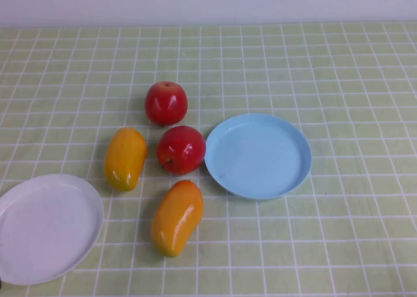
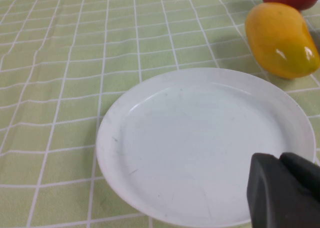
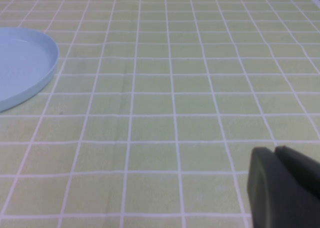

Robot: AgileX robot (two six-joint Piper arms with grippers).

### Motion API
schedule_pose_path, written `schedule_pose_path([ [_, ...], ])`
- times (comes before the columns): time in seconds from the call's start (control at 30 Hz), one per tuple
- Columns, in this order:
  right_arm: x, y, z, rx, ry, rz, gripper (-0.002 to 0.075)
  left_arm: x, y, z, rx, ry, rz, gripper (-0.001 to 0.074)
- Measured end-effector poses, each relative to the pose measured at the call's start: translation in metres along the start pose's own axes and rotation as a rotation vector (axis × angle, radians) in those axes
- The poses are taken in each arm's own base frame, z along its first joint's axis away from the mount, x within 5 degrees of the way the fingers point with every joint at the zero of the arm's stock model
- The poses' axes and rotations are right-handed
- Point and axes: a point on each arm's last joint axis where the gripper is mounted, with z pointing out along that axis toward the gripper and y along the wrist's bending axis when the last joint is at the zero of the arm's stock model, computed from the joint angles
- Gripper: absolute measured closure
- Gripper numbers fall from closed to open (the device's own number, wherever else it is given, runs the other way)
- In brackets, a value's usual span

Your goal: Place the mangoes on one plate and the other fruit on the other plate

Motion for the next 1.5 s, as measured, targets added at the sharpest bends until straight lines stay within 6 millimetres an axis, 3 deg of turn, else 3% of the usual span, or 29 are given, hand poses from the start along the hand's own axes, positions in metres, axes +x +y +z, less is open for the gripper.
schedule_pose_path([
  [0.67,0.0,0.0,0.0,0.0,0.0,0.0,0.0742,0.0,0.0,0.0,0.0,0.0,-0.004,0.0734],
  [1.23,0.0,0.0,0.0,0.0,0.0,0.0,0.0742,-0.004,0.0,0.0,0.002,-0.04,-0.212,0.0734],
  [1.33,0.0,0.0,0.0,0.0,0.0,0.0,0.0742,-0.007,-0.001,0.0,0.023,-0.075,-0.289,0.0734],
  [1.5,0.0,0.0,0.0,0.0,0.0,0.0,0.0742,-0.017,-0.003,-0.002,0.089,-0.169,-0.572,0.0734],
])
